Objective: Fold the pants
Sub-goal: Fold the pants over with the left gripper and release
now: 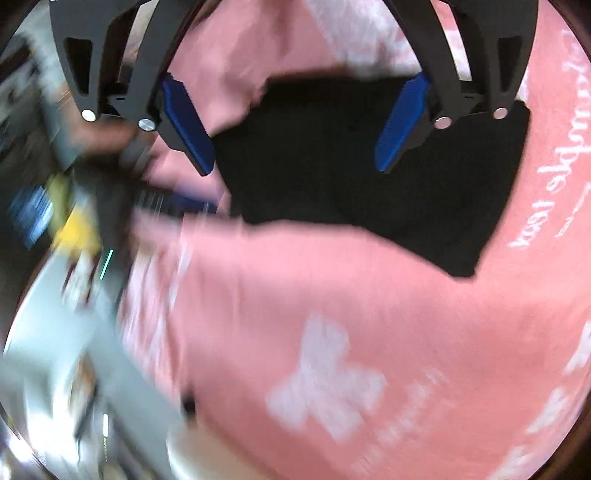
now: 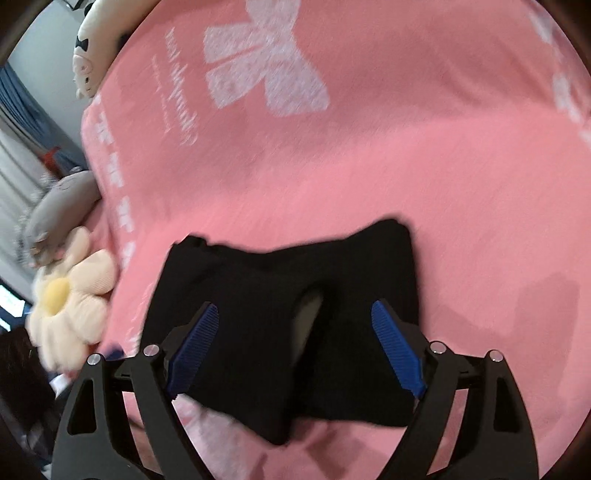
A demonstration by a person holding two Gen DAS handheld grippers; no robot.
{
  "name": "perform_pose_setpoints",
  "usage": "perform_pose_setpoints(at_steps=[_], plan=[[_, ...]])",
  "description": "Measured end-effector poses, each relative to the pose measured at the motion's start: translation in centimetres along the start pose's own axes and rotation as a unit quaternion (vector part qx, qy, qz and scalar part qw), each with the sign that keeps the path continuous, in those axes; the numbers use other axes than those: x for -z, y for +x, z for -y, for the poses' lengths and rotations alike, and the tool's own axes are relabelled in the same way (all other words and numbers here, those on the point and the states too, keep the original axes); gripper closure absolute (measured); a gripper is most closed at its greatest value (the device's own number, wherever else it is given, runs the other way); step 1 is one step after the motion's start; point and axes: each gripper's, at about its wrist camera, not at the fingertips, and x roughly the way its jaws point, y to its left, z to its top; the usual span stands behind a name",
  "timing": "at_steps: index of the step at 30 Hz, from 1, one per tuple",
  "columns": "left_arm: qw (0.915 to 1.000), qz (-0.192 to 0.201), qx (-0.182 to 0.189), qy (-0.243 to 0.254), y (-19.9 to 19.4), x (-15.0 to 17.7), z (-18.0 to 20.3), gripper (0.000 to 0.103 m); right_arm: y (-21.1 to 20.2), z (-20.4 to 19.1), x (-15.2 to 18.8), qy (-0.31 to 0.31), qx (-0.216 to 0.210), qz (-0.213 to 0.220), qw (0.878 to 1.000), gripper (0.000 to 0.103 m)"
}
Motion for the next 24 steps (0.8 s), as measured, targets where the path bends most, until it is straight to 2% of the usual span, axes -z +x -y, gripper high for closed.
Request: perform_pose_setpoints(at_steps=[2, 5, 6, 8, 9, 10, 12, 14, 16, 17, 20, 22, 23, 24], plan=[[0.9991, 0.021, -0.010, -0.034, -1.5, -1.6, -2.3, 0.016, 1.4, -0.3, 0.6, -0.001, -0.007, -0.036, 0.999, 0.020], [0.9932, 0.040, -0.078, -0.077, -2.5, -2.5, -5.6, 0.016, 3.4, -1.0, 1.3, -0.012, 0.018, -0.067, 0.998, 0.020], [0.9901, 0.041, -0.100, -0.088, -2.7, -2.9, -6.6, 0.016, 4.3, -1.4, 1.5, -0.016, 0.024, -0.074, 0.997, 0.023], [0.9861, 0.047, -0.113, -0.111, -3.2, -3.2, -8.3, 0.016, 5.7, -2.5, 1.6, -0.029, 0.022, -0.080, 0.996, 0.047], [0.9842, 0.050, -0.123, -0.117, -3.3, -3.3, -8.7, 0.016, 6.4, -3.2, 1.7, -0.044, 0.036, -0.078, 0.995, 0.055], [0.9826, 0.053, -0.133, -0.118, -3.6, -3.8, -9.0, 0.016, 7.0, -3.7, 1.8, -0.058, 0.046, -0.079, 0.994, 0.069], [0.9817, 0.062, -0.149, -0.101, -4.0, -3.9, -8.8, 0.016, 7.3, -4.8, 1.6, -0.065, 0.037, -0.075, 0.994, 0.077], [0.9815, 0.063, -0.163, -0.078, -4.1, -4.1, -9.0, 0.016, 5.0, -6.4, 0.7, -0.087, 0.016, -0.040, 0.995, 0.092], [0.9810, 0.068, -0.172, -0.058, -4.5, -3.9, -8.5, 0.015, 1.1, -7.7, -0.7, -0.113, 0.009, 0.006, 0.994, 0.093], [0.9806, 0.070, -0.176, -0.050, -4.9, -3.4, -8.1, 0.015, -0.8, -7.8, -1.4, -0.123, 0.020, 0.026, 0.992, 0.094], [0.9810, 0.062, -0.182, -0.027, -4.5, -3.2, -7.8, 0.015, -3.0, -6.1, -2.9, -0.129, 0.083, 0.048, 0.987, 0.094], [0.9839, 0.042, -0.171, -0.030, -3.6, -2.9, -8.0, 0.015, -0.9, -3.0, -3.1, -0.124, 0.149, 0.009, 0.981, 0.091], [0.9845, 0.031, -0.169, -0.037, -3.1, -2.7, -8.2, 0.015, 1.6, -0.8, -2.5, -0.122, 0.183, -0.035, 0.975, 0.085], [0.9848, 0.024, -0.167, -0.041, -2.7, -2.6, -8.3, 0.015, 2.8, 0.5, -1.9, -0.114, 0.188, -0.052, 0.974, 0.082]])
